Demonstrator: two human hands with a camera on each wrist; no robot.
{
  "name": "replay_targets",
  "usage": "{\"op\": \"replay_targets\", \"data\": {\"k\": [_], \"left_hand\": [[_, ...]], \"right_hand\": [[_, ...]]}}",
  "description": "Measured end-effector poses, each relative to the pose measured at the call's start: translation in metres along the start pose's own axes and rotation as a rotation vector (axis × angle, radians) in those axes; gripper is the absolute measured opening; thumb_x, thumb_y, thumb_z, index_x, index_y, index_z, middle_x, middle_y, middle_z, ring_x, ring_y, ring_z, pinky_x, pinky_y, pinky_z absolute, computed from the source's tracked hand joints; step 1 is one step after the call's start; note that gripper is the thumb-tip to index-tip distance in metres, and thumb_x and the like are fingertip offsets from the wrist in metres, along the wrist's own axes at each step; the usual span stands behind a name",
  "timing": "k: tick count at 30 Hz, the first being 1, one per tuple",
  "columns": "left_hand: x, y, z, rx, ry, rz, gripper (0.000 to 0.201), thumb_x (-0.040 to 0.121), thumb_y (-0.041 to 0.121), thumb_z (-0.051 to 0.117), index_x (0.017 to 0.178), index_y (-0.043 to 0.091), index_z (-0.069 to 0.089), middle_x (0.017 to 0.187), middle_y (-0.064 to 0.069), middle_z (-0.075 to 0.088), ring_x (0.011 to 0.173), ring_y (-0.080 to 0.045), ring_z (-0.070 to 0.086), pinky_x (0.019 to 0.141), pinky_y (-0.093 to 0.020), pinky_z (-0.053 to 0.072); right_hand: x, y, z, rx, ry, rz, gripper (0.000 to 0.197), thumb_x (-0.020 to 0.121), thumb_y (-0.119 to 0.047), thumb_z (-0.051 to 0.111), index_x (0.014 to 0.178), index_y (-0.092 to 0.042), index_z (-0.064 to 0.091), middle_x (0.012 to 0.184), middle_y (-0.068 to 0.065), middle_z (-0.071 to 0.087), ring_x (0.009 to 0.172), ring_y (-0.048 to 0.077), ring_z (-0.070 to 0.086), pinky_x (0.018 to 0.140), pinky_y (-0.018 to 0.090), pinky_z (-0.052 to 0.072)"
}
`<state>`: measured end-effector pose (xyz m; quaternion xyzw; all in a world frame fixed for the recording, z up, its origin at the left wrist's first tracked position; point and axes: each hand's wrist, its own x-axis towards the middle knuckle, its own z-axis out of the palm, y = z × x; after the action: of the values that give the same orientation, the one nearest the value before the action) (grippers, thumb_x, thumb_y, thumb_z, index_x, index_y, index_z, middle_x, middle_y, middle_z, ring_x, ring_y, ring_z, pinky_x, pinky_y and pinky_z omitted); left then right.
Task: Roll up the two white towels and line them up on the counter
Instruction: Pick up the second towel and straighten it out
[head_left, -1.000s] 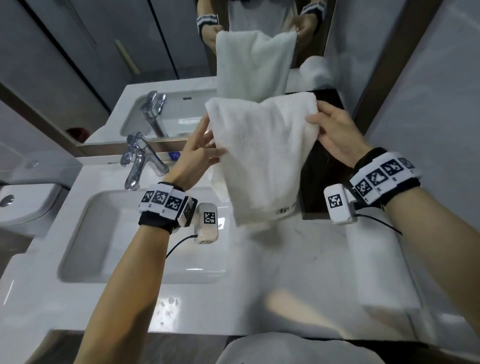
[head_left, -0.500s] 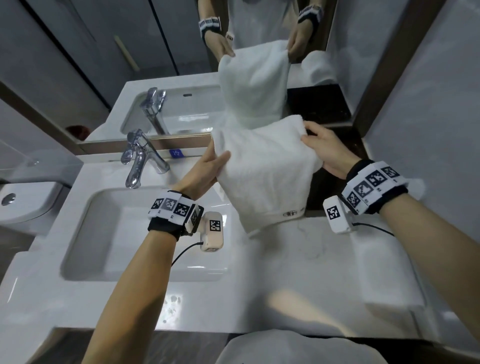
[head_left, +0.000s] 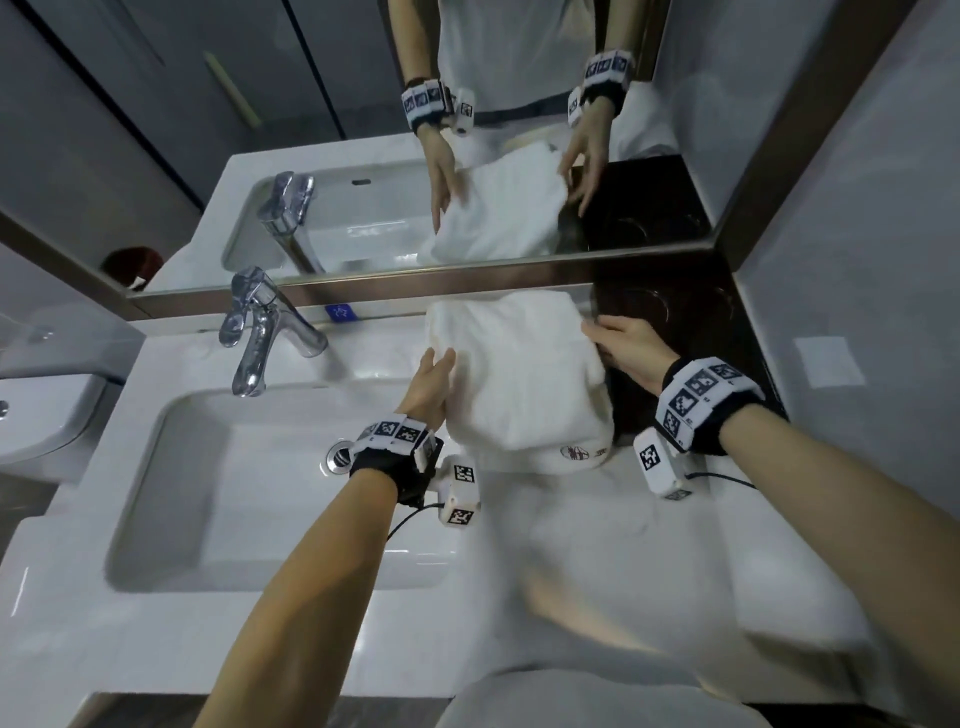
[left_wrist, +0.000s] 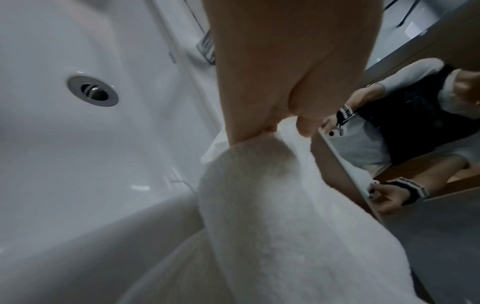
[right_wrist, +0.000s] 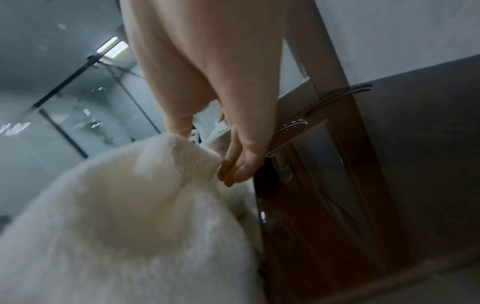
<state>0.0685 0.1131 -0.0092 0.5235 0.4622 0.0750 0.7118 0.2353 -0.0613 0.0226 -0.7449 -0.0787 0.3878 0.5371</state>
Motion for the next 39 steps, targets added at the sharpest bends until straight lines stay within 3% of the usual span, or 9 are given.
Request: {"op": "replay_targets", "data": {"k": [6, 13, 18, 21, 24, 28, 32, 35, 39], "left_hand": [[0.004, -0.029, -0.006, -0.016, 0.059, -0.058, 0.048, 0.103, 0.036, 0.027, 0.130, 0.001, 0.047, 0.132, -0.012, 0.056, 0.102, -0.020, 0.059, 0.090, -0.033, 0.046], [-0.010, -0.048, -0.004, 0.062, 0.074, -0.167, 0.056, 0.101, 0.041, 0.028, 0.138, 0.002, 0.040, 0.134, -0.011, 0.053, 0.119, -0.026, 0.051, 0.092, -0.033, 0.042], [-0.023, -0.048, 0.000, 0.067, 0.121, -0.069, 0.028, 0.094, 0.018, 0.030, 0.099, 0.005, 0.054, 0.099, -0.010, 0.051, 0.088, -0.022, 0.046, 0.075, -0.033, 0.035], [-0.039, -0.038, -0.001, -0.016, 0.124, 0.090, 0.015, 0.089, 0.012, 0.035, 0.079, 0.013, 0.045, 0.093, -0.008, 0.044, 0.092, -0.019, 0.038, 0.078, -0.032, 0.035], [-0.061, -0.022, -0.009, -0.121, -0.001, 0.294, 0.013, 0.096, 0.012, 0.039, 0.083, 0.014, 0.041, 0.090, -0.008, 0.049, 0.088, -0.018, 0.049, 0.083, -0.035, 0.041], [-0.081, 0.000, -0.019, -0.121, -0.230, 0.455, 0.023, 0.101, 0.018, 0.038, 0.122, 0.019, 0.049, 0.122, -0.001, 0.060, 0.108, -0.011, 0.060, 0.093, -0.027, 0.049], [-0.094, 0.004, -0.018, 0.070, -0.419, 0.384, 0.061, 0.097, 0.004, 0.042, 0.144, 0.039, 0.026, 0.142, -0.005, 0.050, 0.125, -0.024, 0.053, 0.103, -0.040, 0.045], [-0.100, -0.006, -0.013, 0.110, -0.455, 0.267, 0.084, 0.089, -0.015, 0.040, 0.147, 0.041, 0.018, 0.142, -0.006, 0.050, 0.125, -0.027, 0.053, 0.104, -0.045, 0.043], [-0.103, -0.016, -0.016, 0.180, -0.452, 0.074, 0.067, 0.090, -0.010, 0.040, 0.139, 0.034, 0.036, 0.122, -0.003, 0.062, 0.106, -0.022, 0.062, 0.084, -0.032, 0.054]], "right_hand": [[-0.009, 0.030, -0.006, -0.338, 0.123, -0.058, 0.050, 0.077, -0.059, 0.062, 0.099, -0.014, 0.068, 0.097, -0.003, 0.069, 0.098, 0.015, 0.061, 0.087, 0.026, 0.045], [-0.042, 0.047, 0.004, -0.469, 0.196, -0.140, 0.043, 0.077, -0.045, 0.069, 0.062, -0.006, 0.055, 0.061, 0.006, 0.058, 0.063, 0.019, 0.051, 0.067, 0.033, 0.042], [-0.059, 0.047, 0.004, -0.418, 0.132, -0.289, 0.024, 0.084, -0.015, 0.065, 0.104, -0.003, 0.066, 0.109, 0.013, 0.063, 0.101, 0.025, 0.058, 0.095, 0.035, 0.047], [-0.073, 0.040, 0.006, -0.320, 0.076, -0.389, 0.014, 0.091, -0.009, 0.055, 0.101, -0.005, 0.063, 0.105, 0.018, 0.063, 0.096, 0.024, 0.059, 0.089, 0.034, 0.046], [-0.088, 0.034, 0.006, -0.161, 0.087, -0.469, 0.016, 0.095, -0.007, 0.047, 0.103, -0.009, 0.061, 0.103, 0.015, 0.065, 0.087, 0.009, 0.058, 0.076, 0.016, 0.046], [-0.109, 0.029, 0.001, -0.036, 0.060, -0.548, 0.039, 0.096, -0.010, 0.049, 0.134, -0.014, 0.049, 0.125, -0.006, 0.059, 0.110, -0.010, 0.056, 0.091, 0.009, 0.044], [-0.121, 0.035, -0.005, -0.106, 0.011, -0.417, 0.072, 0.083, -0.015, 0.070, 0.144, -0.018, 0.034, 0.124, -0.015, 0.056, 0.107, -0.009, 0.057, 0.086, 0.010, 0.049], [-0.126, 0.046, -0.008, -0.105, 0.054, -0.345, 0.063, 0.086, -0.017, 0.066, 0.142, -0.019, 0.037, 0.111, -0.003, 0.067, 0.097, 0.002, 0.065, 0.083, 0.020, 0.054], [-0.131, 0.057, -0.011, -0.041, -0.075, -0.266, 0.046, 0.092, -0.008, 0.055, 0.135, -0.020, 0.044, 0.105, 0.005, 0.069, 0.093, 0.015, 0.068, 0.076, 0.024, 0.057]]}}
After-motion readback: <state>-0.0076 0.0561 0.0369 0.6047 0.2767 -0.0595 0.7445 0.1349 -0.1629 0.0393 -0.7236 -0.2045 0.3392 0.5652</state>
